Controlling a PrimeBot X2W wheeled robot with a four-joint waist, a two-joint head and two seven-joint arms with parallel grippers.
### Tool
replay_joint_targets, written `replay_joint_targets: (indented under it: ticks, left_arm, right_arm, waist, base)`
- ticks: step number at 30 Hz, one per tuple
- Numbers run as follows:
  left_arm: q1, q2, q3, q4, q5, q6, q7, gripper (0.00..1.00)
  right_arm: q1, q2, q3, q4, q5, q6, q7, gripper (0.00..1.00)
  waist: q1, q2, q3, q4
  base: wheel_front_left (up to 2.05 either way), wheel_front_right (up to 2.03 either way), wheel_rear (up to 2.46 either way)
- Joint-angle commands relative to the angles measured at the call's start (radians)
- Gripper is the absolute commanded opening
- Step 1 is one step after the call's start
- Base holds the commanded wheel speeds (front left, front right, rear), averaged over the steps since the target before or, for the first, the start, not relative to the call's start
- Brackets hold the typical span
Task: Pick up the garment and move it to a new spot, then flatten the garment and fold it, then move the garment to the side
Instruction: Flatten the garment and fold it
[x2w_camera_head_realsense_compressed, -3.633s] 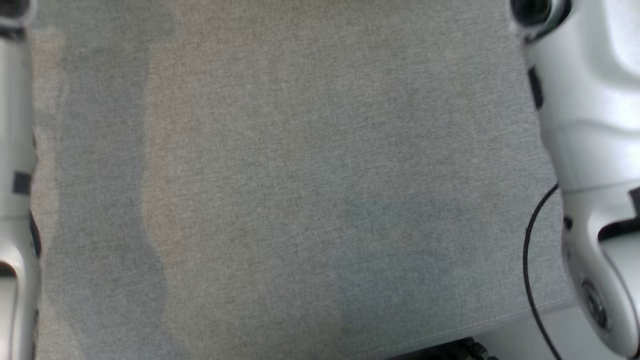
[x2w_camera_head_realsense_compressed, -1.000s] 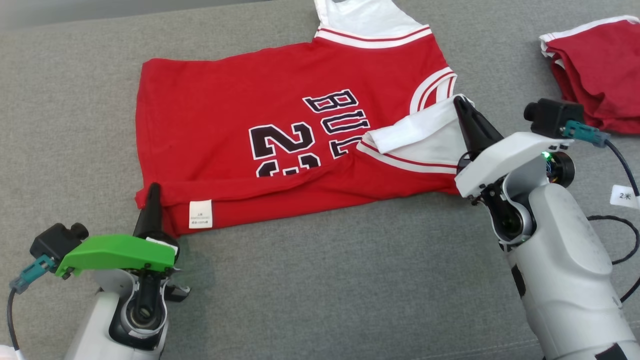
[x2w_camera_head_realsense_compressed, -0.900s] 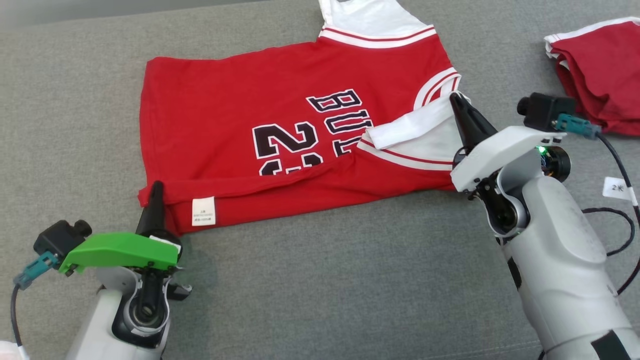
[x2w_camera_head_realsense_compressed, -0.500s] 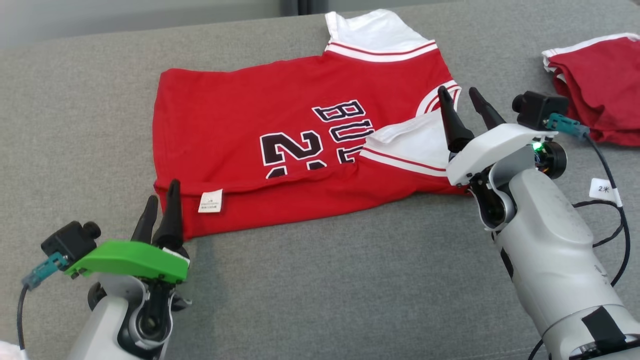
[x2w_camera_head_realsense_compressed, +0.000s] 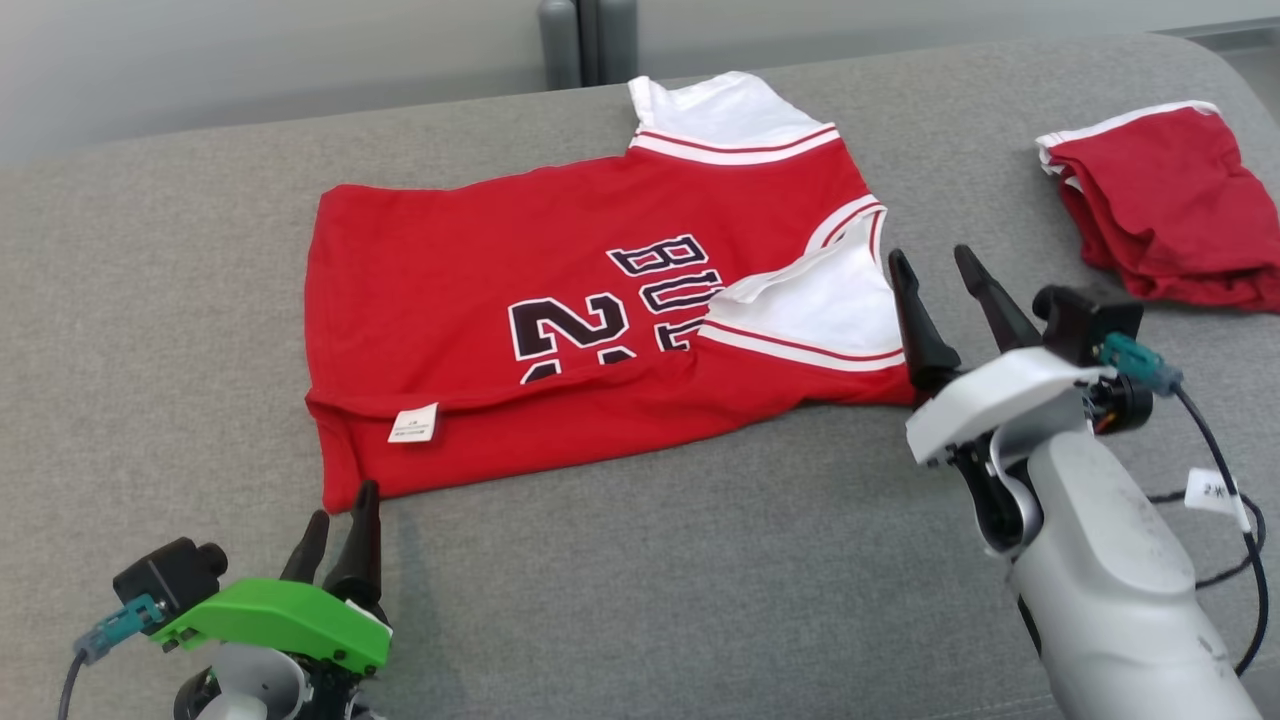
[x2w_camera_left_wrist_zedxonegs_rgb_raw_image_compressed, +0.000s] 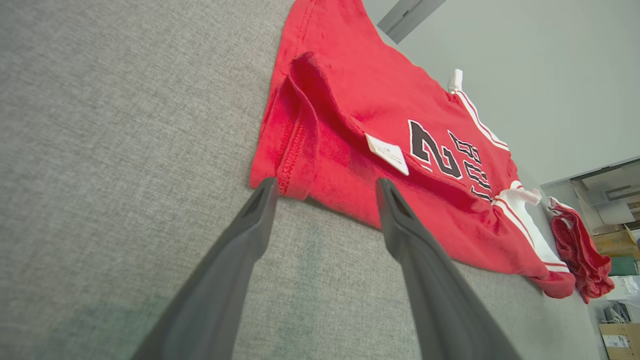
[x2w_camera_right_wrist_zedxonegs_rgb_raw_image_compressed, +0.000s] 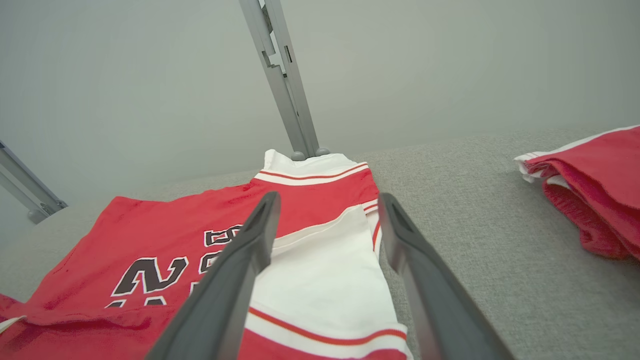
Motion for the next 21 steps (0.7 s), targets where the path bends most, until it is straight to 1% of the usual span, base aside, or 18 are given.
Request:
replay_joint_targets:
  ticks: [1,8,11,13,14,16,17,18,19,21]
  left_arm:
    - [0.006,0.004,-0.003,0.008,-0.002,0.006,0.007,1.0]
    - [-0.038,-0.01,0.005,0.083,-0.02,0.022,0.033,1.0]
    - [-0.058,-0.024,0.018,0.111,-0.045,0.009,0.035,1.0]
    - [-0.069,-0.025,0.029,0.132,-0.055,0.01,0.036,1.0]
    - [-0.075,-0.025,0.035,0.148,-0.059,0.014,0.032,0.91]
    - [-0.083,-0.022,0.04,0.169,-0.057,0.011,0.026,0.46]
    - [-0.086,-0.023,0.043,0.177,-0.06,0.007,0.024,0.39]
    - [-0.089,-0.025,0.049,0.187,-0.065,0.003,0.019,0.21]
    - [-0.091,-0.025,0.053,0.192,-0.067,-0.002,0.013,0.0]
    - [-0.097,-0.025,0.064,0.197,-0.07,-0.019,-0.004,0.0]
  right_arm:
    - [0.033,-0.003,-0.008,-0.025,-0.018,-0.001,-0.004,1.0]
    - [0.136,0.003,-0.034,-0.153,-0.085,0.0,0.035,1.0]
    - [0.162,0.006,-0.038,-0.195,-0.092,-0.001,0.059,1.0]
    - [0.178,0.006,-0.039,-0.216,-0.095,0.0,0.076,1.0]
    - [0.186,0.006,-0.04,-0.223,-0.094,-0.001,0.087,1.0]
    - [0.195,0.007,-0.038,-0.231,-0.091,0.0,0.102,1.0]
    - [0.199,0.007,-0.037,-0.232,-0.087,0.0,0.109,1.0]
    - [0.204,0.007,-0.035,-0.229,-0.086,0.0,0.12,1.0]
    - [0.206,0.007,-0.034,-0.225,-0.084,0.0,0.128,1.0]
    - [0.207,0.007,-0.033,-0.215,-0.08,-0.001,0.146,1.0]
  waist:
    - [0.0,0.0,-0.001,-0.011]
    - [0.0,0.0,0.032,-0.053]
    - [0.0,0.0,0.046,-0.068]
    - [0.0,0.0,0.053,-0.075]
    - [0.0,0.0,0.057,-0.078]
    - [0.0,0.0,0.062,-0.081]
    - [0.0,0.0,0.064,-0.082]
    - [0.0,0.0,0.066,-0.082]
    - [0.0,0.0,0.068,-0.081]
    - [0.0,0.0,0.071,-0.076]
  base:
    - [0.0,0.0,0.0]
    - [0.0,0.0,0.0]
    - [0.0,0.0,0.0]
    - [0.0,0.0,0.0]
    - [0.0,0.0,0.0]
    - [0.0,0.0,0.0]
    - [0.0,0.0,0.0]
    - [0.0,0.0,0.0]
    - [0.0,0.0,0.0]
    - [0.0,0.0,0.0]
